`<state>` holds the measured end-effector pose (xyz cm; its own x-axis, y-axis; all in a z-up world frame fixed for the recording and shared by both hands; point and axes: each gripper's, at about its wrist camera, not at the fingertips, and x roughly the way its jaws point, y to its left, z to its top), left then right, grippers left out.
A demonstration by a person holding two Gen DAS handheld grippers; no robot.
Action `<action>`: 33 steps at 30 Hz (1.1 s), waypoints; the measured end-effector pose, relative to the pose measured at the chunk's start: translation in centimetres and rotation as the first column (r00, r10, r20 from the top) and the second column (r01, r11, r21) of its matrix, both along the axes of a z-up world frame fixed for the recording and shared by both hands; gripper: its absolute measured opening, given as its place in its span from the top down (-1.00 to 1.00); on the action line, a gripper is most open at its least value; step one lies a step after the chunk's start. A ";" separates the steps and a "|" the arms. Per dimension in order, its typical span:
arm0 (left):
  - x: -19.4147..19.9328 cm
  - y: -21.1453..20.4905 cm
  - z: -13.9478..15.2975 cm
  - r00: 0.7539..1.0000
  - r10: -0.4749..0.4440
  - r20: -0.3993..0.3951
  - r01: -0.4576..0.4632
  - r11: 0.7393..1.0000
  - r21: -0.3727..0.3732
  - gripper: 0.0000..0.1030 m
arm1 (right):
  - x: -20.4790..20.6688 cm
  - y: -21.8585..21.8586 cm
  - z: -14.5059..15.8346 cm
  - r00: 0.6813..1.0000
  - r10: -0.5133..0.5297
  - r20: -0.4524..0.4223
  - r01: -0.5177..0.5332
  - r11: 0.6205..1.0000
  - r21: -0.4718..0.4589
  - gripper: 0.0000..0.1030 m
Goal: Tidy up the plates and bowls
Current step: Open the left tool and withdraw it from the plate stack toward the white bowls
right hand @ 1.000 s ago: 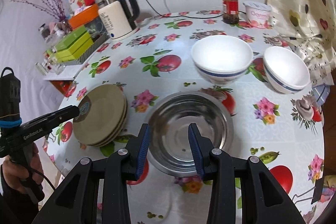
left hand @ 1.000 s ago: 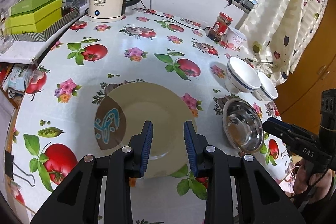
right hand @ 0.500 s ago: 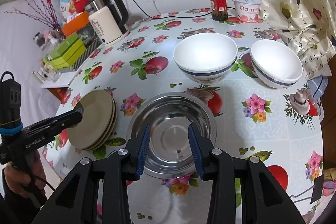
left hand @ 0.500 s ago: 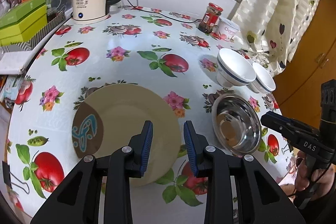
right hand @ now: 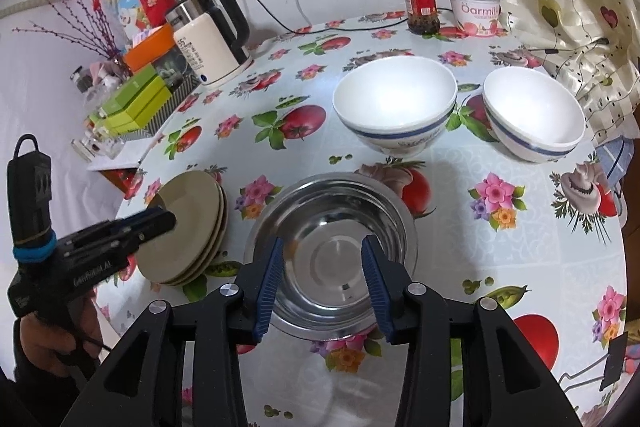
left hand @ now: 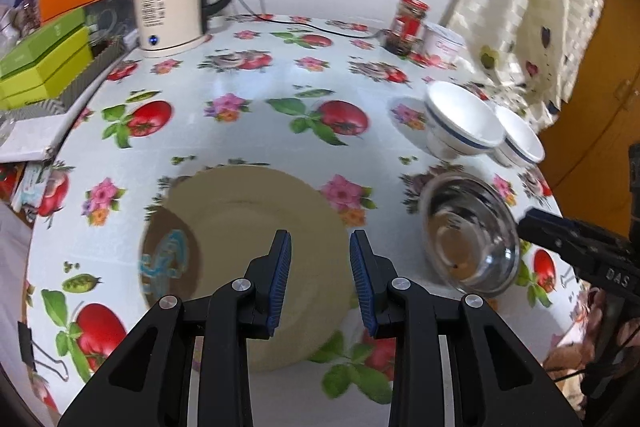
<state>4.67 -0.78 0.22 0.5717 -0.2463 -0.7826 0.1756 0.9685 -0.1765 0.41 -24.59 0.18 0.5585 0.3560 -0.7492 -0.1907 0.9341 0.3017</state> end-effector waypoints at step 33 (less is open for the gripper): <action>1.0 8.0 -1.3 0.977 0.211 -0.028 -0.211 0.978 0.001 0.34 | 0.6 -2.6 -0.5 0.996 -0.092 -0.014 0.092 0.996 -0.001 0.22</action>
